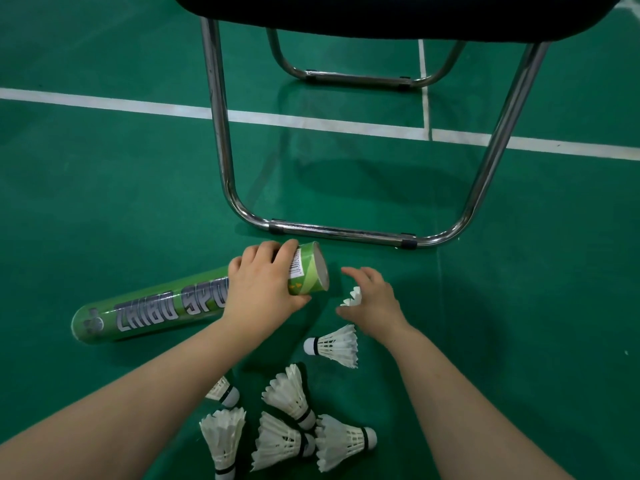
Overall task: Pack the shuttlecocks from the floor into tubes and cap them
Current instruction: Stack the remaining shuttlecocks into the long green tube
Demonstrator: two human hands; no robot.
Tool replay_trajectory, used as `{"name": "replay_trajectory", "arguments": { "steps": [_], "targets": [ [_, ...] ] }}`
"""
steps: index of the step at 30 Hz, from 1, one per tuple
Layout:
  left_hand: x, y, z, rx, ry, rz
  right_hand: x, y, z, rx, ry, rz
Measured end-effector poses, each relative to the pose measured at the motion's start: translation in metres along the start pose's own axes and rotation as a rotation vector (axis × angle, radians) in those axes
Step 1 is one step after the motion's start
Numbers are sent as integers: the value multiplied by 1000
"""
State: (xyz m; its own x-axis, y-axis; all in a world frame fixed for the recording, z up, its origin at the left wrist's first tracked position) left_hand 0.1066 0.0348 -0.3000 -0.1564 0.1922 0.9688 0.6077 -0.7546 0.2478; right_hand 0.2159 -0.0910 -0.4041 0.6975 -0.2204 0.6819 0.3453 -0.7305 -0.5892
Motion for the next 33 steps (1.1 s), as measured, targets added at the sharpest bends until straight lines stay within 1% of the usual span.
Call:
{"name": "replay_trajectory", "arguments": {
  "steps": [5,7,8,10,13,15,16,17,18,20,24,26,28,31,33],
  "targets": [
    [-2,0,2,-3,-4,6,-4,10,3,-44,32,-88],
    [-2,-1,2,-5,-4,9,2,10,4,-42,79,-71],
    [-2,-1,2,-6,-2,10,7,10,4,-56,116,-14],
    [-1,-1,3,-6,2,8,23,9,3,-101,226,231],
    [0,-1,4,-4,8,-2,51,0,2,-89,377,597],
    [1,-2,5,0,11,-4,60,-12,1,-75,352,891],
    [2,-3,5,3,12,-1,61,-19,1,-70,303,1008],
    [3,-4,5,6,14,3,60,-27,1,-55,252,1067],
    [4,-4,5,8,16,7,60,-35,-1,-36,215,1061],
    [6,-6,4,11,25,11,60,-47,-5,3,204,1024],
    [9,-8,4,15,49,5,60,-48,-10,-10,257,1129],
    [9,-8,4,16,49,6,56,-55,-13,13,218,1143],
    [9,-8,4,11,56,6,43,-69,-16,51,126,1054],
    [12,-9,5,14,71,-2,13,-89,-20,65,-3,789],
    [14,-9,6,11,79,-4,1,-99,-23,115,-6,732]
  ]
}}
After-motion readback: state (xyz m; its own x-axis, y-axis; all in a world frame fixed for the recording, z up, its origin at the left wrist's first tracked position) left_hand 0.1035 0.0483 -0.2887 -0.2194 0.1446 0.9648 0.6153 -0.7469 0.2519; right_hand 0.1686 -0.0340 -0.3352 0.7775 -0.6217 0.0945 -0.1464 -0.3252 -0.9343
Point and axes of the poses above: each hand's wrist, its own z-axis towards the middle knuckle, its own x-axis out of the back of the hand, y = z × x, the point moved 9 cm from there along z, towards the middle knuckle, and after that the axes turned 4 degrees about y, right-handed, at the moved point
